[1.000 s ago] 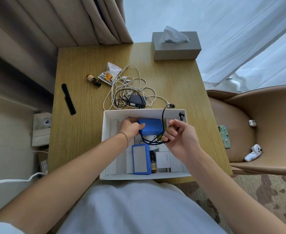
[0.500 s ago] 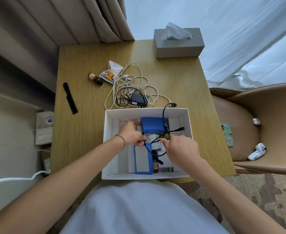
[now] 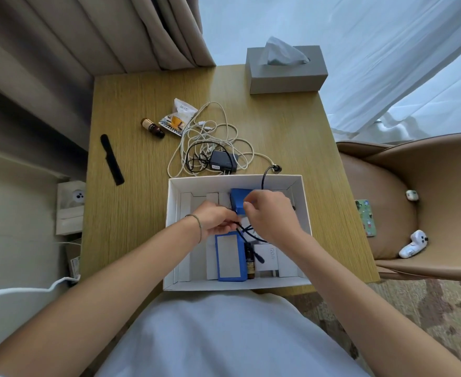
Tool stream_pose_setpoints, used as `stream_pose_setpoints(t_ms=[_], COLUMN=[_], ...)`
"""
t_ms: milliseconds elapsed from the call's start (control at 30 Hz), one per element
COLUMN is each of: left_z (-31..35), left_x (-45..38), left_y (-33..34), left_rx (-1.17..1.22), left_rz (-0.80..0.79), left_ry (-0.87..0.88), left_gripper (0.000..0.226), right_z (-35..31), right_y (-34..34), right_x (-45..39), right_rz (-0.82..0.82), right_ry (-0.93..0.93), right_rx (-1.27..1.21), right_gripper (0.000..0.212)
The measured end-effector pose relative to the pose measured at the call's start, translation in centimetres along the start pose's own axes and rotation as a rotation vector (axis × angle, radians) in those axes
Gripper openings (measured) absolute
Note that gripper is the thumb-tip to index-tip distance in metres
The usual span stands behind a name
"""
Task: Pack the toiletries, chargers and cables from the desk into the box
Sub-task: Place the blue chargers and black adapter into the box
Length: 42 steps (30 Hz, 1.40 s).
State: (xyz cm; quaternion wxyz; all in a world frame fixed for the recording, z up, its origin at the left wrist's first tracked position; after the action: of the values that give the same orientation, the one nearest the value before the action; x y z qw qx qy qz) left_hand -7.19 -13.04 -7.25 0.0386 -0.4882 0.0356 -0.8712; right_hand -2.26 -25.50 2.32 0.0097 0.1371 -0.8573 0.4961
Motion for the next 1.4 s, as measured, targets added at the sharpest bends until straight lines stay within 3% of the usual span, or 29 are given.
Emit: stream_pose_setpoints(t_ms=[100, 233, 333, 433, 533, 633, 700, 800, 967, 1033, 1100, 1167, 1233, 1300, 1400], left_z=[0.3, 2.2, 3.5, 4.0, 4.4, 4.2, 3.9, 3.3, 3.9, 4.1, 4.1, 4.0, 4.0, 3.9, 4.2], left_x=[0.8, 2.8, 4.6, 6.1, 7.1, 5.9, 4.7, 2.4, 0.6, 0.2, -0.2, -0.5, -0.6, -0.6, -0.4], left_y=[0.7, 1.6, 1.9, 2.9, 3.6, 0.7, -1.6, -1.8, -1.6, -1.5, -1.7, -1.7, -1.8, -1.8, -1.5], left_rx=[0.163, 0.252, 0.177, 0.148, 0.099, -0.050, -0.336, -0.666, -0.792, -0.821, -0.838, -0.855, -0.863, -0.864, -0.905], left_rz=[-0.092, -0.152, -0.104, -0.108, -0.154, 0.121, 0.359, 0.351, 0.391, 0.389, 0.394, 0.399, 0.421, 0.452, 0.512], left_ry=[0.032, 0.169, 0.342, 0.491, 0.607, 0.694, 0.724, 0.721, 0.758, 0.781, 0.790, 0.804, 0.817, 0.830, 0.856], left_gripper=[0.003, 0.006, 0.010, 0.009, 0.008, 0.009, 0.030, 0.077, 0.073, 0.075, 0.075, 0.072, 0.070, 0.070, 0.068], right_z=[-0.1, -0.2, 0.6, 1.6, 2.1, 3.1, 4.2, 5.4, 6.2, 6.2, 5.9, 5.3, 4.7, 5.0, 5.8], right_y=[0.7, 0.3, -0.3, -0.5, -1.3, -0.1, 0.9, 1.8, 3.2, 2.6, 1.4, -0.3, -2.2, -3.5, -4.1], right_x=[-1.5, -2.9, -4.1, -4.8, -5.2, -4.2, -2.9, -1.8, -0.4, -0.3, -0.2, 0.3, 1.0, 1.3, 0.9], right_rz=[-0.032, -0.021, -0.093, -0.219, -0.161, -0.185, -0.197, -0.175, -0.192, -0.205, -0.207, -0.109, 0.038, 0.132, 0.132], right_ry=[0.023, 0.030, 0.080, 0.169, 0.178, 0.271, 0.394, 0.491, 0.620, 0.547, 0.384, 0.211, 0.098, 0.057, 0.104], right_rx=[0.189, 0.375, 0.397, 0.191, 0.142, -0.088, -0.322, -0.469, -0.651, -0.505, -0.199, 0.067, 0.177, 0.240, 0.369], right_gripper=[0.033, 0.042, 0.056, 0.043, 0.038, 0.033, 0.026, 0.029, 0.032, 0.028, 0.023, 0.024, 0.024, 0.032, 0.049])
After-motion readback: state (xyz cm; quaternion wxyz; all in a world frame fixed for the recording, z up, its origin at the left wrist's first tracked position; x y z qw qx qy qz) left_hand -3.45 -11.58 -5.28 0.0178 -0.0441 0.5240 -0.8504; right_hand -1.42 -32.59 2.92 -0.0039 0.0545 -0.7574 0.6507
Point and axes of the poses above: each hand's wrist, its own x-axis away from the middle knuckle, its own y-axis out of the palm, z = x × y, the point moved 9 cm from there along -x, towards the middle knuckle, and after that the axes turned 7 degrees about z, right-handed, at the moved point
